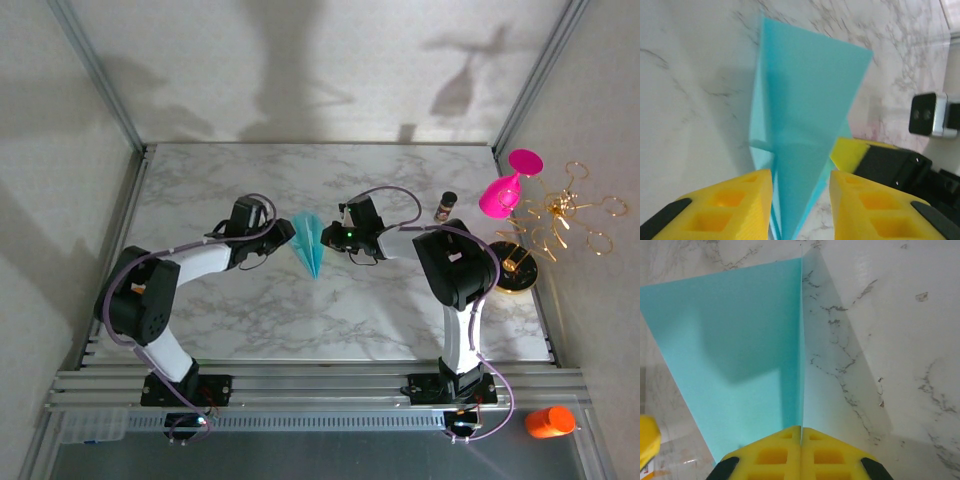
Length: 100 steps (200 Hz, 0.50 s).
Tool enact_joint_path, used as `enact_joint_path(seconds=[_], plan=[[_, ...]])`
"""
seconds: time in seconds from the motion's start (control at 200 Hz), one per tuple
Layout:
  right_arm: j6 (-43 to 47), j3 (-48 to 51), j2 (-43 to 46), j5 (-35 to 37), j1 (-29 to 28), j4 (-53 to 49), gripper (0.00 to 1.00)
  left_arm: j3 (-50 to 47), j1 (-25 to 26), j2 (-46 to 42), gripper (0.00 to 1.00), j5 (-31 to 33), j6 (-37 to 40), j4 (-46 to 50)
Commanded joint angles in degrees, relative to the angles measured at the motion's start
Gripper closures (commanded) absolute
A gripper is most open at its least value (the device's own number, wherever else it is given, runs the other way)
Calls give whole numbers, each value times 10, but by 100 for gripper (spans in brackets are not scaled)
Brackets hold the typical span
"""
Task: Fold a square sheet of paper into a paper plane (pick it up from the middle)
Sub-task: Move the paper plane to the top-center of the table.
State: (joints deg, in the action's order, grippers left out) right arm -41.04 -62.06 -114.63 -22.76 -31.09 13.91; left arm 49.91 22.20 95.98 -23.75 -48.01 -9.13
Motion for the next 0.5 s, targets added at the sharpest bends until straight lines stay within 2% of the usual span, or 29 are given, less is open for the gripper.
enact_joint_path(seconds=[0.0, 0.32, 0.496], plan=[[-5, 12, 23, -8, 3, 4, 94, -11, 22, 1, 64, 3, -8, 11], [-5, 14, 19, -10, 3, 5, 94, 15, 34, 57, 62, -11, -13, 10], [-5, 14, 20, -8, 3, 4, 93, 21, 36, 64, 72, -19, -9, 11]])
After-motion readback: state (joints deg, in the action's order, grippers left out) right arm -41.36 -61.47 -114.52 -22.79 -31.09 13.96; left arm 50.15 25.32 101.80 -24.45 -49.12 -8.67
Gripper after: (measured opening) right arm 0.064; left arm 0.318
